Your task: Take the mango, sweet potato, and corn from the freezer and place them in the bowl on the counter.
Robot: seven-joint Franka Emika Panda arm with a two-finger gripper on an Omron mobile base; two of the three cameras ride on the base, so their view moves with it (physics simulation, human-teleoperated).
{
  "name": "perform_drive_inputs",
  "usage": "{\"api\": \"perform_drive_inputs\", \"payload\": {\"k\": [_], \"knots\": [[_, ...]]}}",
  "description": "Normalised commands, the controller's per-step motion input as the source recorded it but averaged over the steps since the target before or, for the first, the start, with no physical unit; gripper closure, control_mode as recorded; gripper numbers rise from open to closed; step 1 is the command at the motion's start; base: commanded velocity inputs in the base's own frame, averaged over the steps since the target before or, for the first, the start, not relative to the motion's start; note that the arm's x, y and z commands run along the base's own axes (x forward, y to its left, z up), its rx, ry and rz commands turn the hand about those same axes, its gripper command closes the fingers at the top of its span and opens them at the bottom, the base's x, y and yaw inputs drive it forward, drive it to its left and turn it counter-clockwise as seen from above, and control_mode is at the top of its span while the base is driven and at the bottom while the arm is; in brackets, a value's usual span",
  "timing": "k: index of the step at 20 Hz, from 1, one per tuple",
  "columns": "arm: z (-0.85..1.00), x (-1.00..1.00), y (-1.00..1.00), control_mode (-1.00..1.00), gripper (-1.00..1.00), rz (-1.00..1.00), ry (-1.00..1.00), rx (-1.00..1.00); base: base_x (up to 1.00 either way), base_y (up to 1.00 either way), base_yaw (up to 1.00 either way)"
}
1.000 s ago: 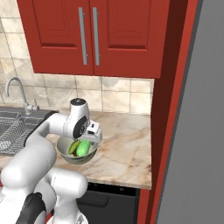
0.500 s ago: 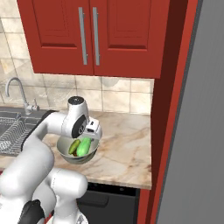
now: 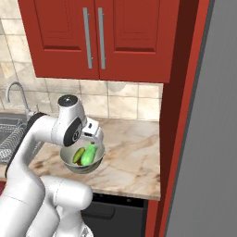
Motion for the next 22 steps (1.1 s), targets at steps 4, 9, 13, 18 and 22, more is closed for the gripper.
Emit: {"api": "perform_drive_inputs", "payload": {"k": [4,9,13,18,22], "knots": [[0.58,-0.81,0.00,-1.00,-1.00,-0.05,-0.12,-0.01,0.00,0.00,0.00],[0.45,-0.83,0.12,-1.00,-1.00,-0.02,-0.16,-0.01,0.00,0.00,0.00],[0.68,-0.49,0.35,-1.00,-1.00,0.00,-0.07,-0.02,0.00,0.00,0.00],[0.79,-0.44,0.28,-1.00,-1.00,0.00,-0.01,-0.03,0.00,0.00,0.00],[0.69,-0.62,0.08,-1.00,-1.00,0.00,-0.01,-0.01,0.00,0.00,0.00]]}}
